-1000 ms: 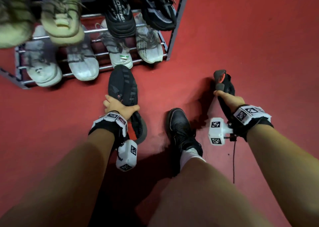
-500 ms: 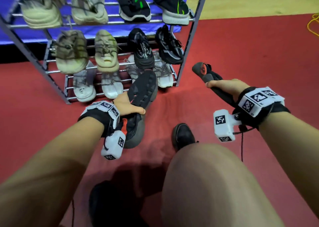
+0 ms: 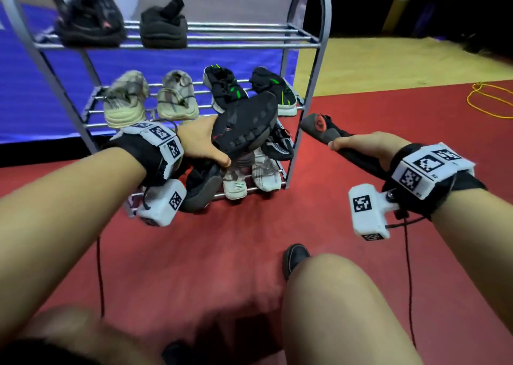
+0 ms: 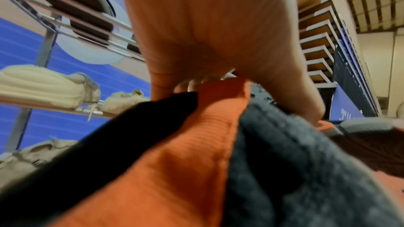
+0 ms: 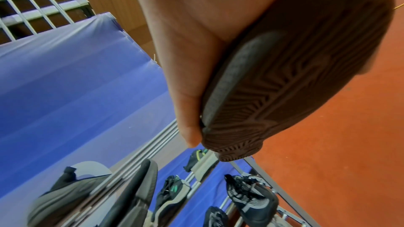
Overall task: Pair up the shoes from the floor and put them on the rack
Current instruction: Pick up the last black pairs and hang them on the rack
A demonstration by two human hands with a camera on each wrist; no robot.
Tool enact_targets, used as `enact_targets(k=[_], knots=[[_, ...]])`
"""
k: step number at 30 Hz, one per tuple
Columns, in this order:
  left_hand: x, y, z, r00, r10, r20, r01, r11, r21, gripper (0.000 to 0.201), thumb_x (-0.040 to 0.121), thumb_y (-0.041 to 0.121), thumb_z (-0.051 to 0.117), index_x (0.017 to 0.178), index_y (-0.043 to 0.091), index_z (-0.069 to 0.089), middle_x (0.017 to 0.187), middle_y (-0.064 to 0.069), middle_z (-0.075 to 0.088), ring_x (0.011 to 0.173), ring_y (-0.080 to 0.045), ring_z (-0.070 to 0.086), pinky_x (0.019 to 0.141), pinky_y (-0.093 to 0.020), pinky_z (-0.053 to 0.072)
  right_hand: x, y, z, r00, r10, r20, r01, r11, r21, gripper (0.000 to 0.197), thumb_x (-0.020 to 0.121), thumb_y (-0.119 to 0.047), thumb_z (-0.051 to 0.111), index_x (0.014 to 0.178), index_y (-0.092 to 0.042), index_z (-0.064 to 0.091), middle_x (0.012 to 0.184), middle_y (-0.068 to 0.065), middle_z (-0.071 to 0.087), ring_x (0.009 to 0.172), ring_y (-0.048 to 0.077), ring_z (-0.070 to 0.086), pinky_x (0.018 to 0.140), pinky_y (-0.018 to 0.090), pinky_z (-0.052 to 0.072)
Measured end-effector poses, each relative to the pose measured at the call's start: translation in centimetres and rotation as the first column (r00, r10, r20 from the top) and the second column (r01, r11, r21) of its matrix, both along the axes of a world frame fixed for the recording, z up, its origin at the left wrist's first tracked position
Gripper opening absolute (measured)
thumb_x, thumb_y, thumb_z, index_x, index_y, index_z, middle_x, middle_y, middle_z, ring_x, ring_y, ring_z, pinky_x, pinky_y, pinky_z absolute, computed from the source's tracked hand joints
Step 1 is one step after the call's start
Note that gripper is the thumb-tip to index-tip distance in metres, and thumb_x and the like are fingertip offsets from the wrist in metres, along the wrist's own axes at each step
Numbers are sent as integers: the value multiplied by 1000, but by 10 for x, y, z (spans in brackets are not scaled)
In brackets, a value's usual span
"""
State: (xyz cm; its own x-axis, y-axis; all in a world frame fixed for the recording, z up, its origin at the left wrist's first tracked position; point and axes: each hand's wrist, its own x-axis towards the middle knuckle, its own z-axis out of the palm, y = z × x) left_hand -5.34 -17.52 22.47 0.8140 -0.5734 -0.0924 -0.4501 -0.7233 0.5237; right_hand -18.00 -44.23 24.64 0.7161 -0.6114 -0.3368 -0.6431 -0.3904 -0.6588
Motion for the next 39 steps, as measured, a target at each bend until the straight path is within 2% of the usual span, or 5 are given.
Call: enact_targets(k=[9,16,22,34,39], knots=[[4,25,72,980,84,178,-70,994,-82,77,55,38,83,117,9,47,106,3,57,93,-14,54,74,-18,36,1,20,57,973,112,203,-96,991,-89,38,74,-33,76,99,-8,61,72,1,54,59,13,50,46,22,38],[11,34,114,959,161,235,-119,976,-182,107,28,61,65,120,9,47,117,-8,59,104,-24,58,90,-36,48,29,34,87,910,142,389,-123,990,-75,44,67,-34,80,102,-14,65,82,0,63,73,17,60,63,25,45],[38,15,128,937,310,163,-208,866,-455,98,38,50,79,122,17,41,116,-4,60,107,-24,59,94,-41,49,80,34,99,885,142,443,-67,981,-181,74,31,-68,70,97,-34,63,104,-1,68,104,27,61,95,46,48],[156,-40,131,876,471,-102,-428,663,-614,87,19,63,83,97,32,59,88,2,72,81,-25,71,72,-44,59,168,12,110,906,122,405,-28,973,-230,86,35,-73,62,113,-37,56,116,8,60,113,37,49,96,43,38],[166,-61,139,891,436,-131,-416,664,-622,61,39,44,79,94,22,68,83,-3,73,78,-25,69,78,-48,58,204,1,107,927,158,341,-56,956,-289,92,37,-71,59,123,-41,50,125,12,56,117,38,44,90,44,31]])
